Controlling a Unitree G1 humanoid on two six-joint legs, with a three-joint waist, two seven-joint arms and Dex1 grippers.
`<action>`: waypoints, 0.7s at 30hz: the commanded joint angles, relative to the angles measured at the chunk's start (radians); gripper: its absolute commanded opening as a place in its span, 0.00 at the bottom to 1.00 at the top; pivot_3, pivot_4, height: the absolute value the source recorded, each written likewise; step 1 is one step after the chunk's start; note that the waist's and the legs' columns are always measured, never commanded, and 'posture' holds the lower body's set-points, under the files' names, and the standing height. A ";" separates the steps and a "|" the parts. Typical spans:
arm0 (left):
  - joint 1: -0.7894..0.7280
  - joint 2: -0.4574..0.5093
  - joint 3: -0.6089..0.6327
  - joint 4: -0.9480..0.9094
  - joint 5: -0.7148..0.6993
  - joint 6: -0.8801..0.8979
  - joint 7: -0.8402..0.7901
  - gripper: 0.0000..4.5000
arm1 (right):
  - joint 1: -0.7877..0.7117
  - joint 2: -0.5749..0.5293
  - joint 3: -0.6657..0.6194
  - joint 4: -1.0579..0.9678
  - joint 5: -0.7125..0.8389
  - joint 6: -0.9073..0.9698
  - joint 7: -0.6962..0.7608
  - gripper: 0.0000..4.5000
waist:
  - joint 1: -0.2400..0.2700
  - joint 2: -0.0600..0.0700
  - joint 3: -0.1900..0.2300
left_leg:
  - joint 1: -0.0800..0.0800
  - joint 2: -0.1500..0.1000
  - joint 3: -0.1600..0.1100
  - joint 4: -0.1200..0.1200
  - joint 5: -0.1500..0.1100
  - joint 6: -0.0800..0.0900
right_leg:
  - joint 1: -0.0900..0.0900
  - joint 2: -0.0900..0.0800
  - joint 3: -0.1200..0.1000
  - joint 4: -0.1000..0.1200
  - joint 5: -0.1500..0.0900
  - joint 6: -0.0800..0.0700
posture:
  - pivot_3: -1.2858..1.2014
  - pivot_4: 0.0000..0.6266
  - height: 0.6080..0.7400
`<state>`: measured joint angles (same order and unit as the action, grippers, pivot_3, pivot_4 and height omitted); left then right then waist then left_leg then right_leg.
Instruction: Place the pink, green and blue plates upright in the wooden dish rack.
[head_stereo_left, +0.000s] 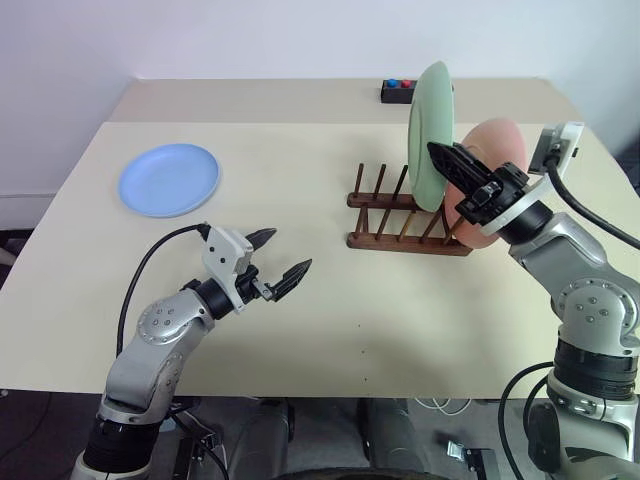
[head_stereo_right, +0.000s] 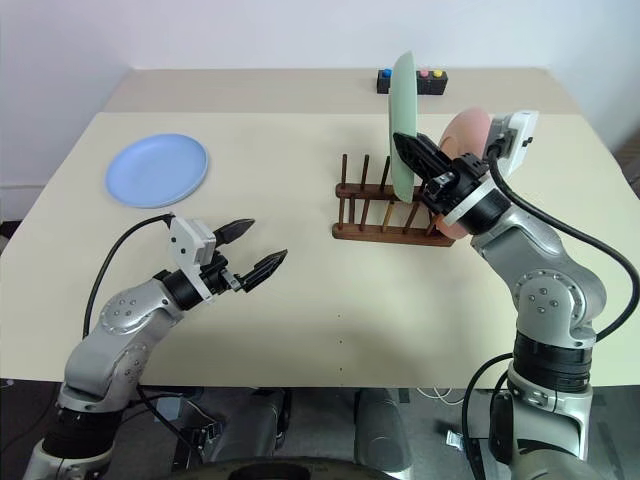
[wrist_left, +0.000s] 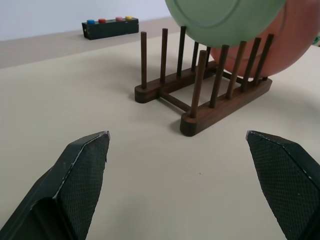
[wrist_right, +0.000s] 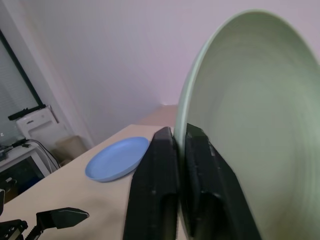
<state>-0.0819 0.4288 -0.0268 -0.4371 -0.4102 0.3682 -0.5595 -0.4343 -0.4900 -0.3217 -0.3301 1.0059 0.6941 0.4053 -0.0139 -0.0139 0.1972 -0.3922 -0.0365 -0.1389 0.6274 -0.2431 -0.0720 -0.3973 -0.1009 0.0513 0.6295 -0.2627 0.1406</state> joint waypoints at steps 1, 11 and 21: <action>-0.003 -0.004 -0.004 -0.034 0.006 -0.011 0.001 1.00 | 0.000 -0.001 -0.022 -0.025 0.025 -0.002 -0.005 0.45 | 0.000 0.000 0.000 | 0.000 0.000 0.000 0.000 0.000 0.000 | 0.000 0.000 0.000 0.000 0.000 0.000 | 0.52 0.24 1.00; -0.004 -0.011 -0.002 -0.032 0.008 -0.009 -0.002 1.00 | -0.010 -0.015 -0.011 -0.023 -0.028 -0.025 -0.012 1.00 | 0.000 0.000 0.000 | 0.000 0.000 0.000 0.000 0.000 0.000 | 0.000 0.000 0.000 0.000 0.000 0.000 | 0.52 0.24 1.00; -0.010 -0.015 -0.004 -0.027 0.006 -0.008 -0.004 1.00 | -0.089 -0.062 0.003 -0.021 -0.118 -0.043 -0.003 1.00 | -0.001 0.001 0.001 | 0.000 0.000 0.000 0.000 0.000 0.000 | 0.000 0.000 0.000 0.000 0.000 0.000 | 0.52 0.24 1.00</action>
<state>-0.0828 0.4168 -0.0267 -0.4369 -0.4028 0.3682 -0.5610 -0.4847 -0.5322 -0.3137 -0.3281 0.8981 0.6790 0.3941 -0.0154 -0.0130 0.1978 -0.3925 -0.0365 -0.1388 0.6271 -0.2431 -0.0720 -0.3979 -0.1009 0.0513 0.6292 -0.2627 0.1406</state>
